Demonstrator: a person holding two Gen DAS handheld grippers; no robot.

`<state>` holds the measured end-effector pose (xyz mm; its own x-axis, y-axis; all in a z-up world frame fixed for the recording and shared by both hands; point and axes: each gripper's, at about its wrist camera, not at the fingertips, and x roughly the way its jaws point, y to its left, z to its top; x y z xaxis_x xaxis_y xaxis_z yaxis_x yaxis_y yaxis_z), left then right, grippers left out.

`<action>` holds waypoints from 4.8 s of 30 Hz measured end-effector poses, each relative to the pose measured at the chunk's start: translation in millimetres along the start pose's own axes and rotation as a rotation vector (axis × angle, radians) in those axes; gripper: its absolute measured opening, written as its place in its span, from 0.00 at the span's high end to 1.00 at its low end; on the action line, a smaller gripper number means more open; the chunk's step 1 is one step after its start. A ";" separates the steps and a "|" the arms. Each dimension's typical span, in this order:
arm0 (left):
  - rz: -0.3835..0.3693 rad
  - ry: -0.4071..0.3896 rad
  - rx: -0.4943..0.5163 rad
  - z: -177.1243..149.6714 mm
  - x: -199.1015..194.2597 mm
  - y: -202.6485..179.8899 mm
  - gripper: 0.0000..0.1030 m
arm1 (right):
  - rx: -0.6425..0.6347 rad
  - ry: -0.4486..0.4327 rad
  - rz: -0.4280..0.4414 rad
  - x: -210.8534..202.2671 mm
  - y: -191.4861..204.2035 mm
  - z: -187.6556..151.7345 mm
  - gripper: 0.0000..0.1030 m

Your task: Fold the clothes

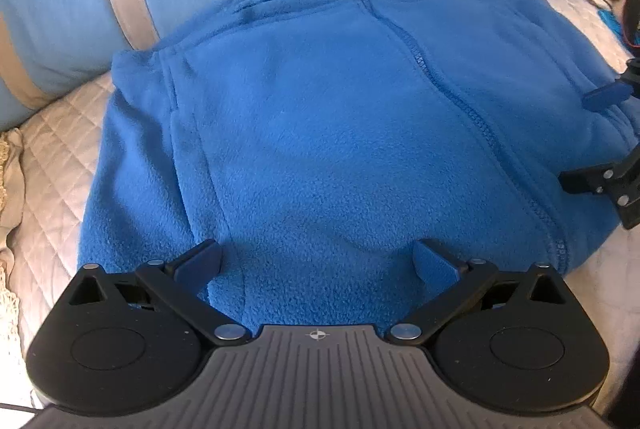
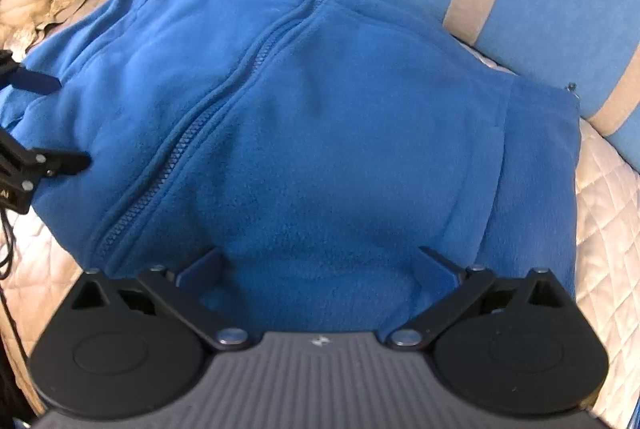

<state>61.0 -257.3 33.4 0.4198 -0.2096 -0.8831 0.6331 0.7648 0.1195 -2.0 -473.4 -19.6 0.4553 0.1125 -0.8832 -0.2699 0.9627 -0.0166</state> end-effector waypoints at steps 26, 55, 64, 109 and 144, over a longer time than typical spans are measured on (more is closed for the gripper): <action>-0.298 -0.033 -0.419 2.9 -14.3 191.7 0.00 | 0.588 -0.119 0.218 -39.5 -230.3 -23.4 0.00; -0.835 -0.104 -0.771 -14.9 82.5 230.5 0.04 | 0.830 -0.205 0.705 62.5 -233.3 -37.1 0.04; -0.780 -0.061 -0.772 -5.1 71.9 196.8 0.67 | 0.801 -0.177 0.652 57.7 -217.9 -27.7 0.70; -0.375 -0.381 -0.618 14.1 -194.9 264.5 0.73 | 0.412 -0.487 0.591 -159.5 -48.0 113.4 0.73; 0.221 -0.108 -0.425 2.4 -160.1 298.6 0.23 | 0.050 -0.225 0.053 -132.9 72.5 139.4 0.00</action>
<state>184.4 3.1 211.5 0.5937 -0.0588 -0.8026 0.2093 0.9743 0.0834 36.1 -384.2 161.9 0.6207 0.2100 -0.7554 -0.2591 0.9643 0.0551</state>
